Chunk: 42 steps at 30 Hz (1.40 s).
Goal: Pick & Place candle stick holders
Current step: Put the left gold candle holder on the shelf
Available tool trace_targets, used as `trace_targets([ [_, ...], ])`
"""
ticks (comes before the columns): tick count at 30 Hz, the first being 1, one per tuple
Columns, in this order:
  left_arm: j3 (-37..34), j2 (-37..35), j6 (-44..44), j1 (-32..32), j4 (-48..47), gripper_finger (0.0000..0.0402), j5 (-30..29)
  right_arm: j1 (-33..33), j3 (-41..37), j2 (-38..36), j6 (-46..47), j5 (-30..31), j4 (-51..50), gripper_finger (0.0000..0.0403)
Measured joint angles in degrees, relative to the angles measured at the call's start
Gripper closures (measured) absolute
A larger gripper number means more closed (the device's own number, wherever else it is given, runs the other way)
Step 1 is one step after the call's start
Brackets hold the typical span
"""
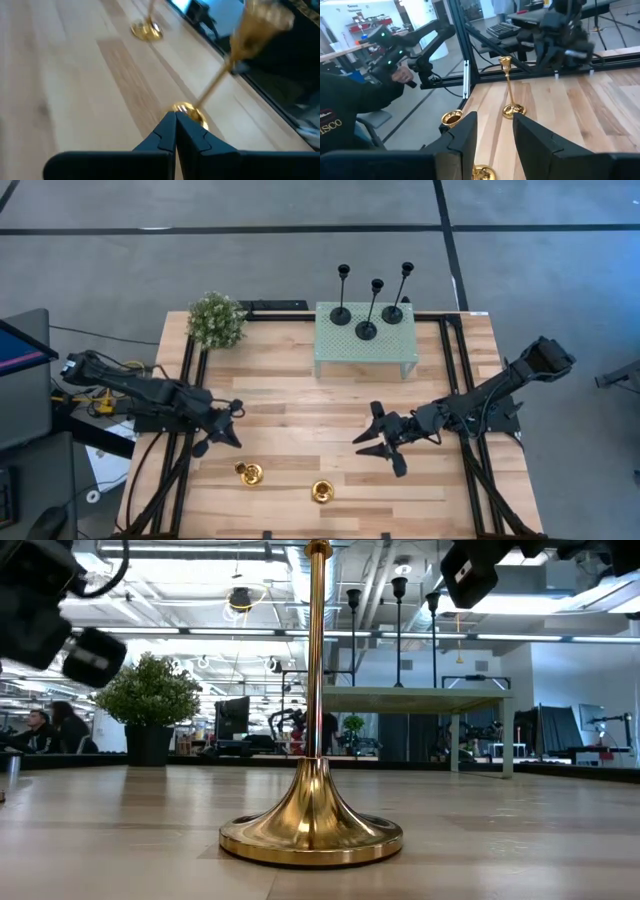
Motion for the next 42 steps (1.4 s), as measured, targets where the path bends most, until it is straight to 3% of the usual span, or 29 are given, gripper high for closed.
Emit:
trace_targets([
  [7,-4.9,0.2,0.4,0.0,5.0,0.0396,4.5,0.0,0.0,0.0,0.0,2.3,0.0,0.0285],
  [16,-5.1,1.6,17.1,0.0,10.4,0.0395,16.7,-0.1,0.0,0.0,0.0,5.1,0.2,0.0285],
  [21,-5.1,5.2,24.4,0.0,10.5,0.0395,14.7,-0.1,0.0,0.0,0.0,7.4,0.6,0.0285],
  [27,-5.1,10.4,25.5,0.0,13.1,0.0395,8.0,-0.1,0.0,0.0,0.0,8.2,0.6,0.0285],
  [42,-5.0,15.2,25.3,0.0,22.9,0.0395,7.8,-0.1,0.0,0.0,0.0,9.4,0.6,0.0285],
])
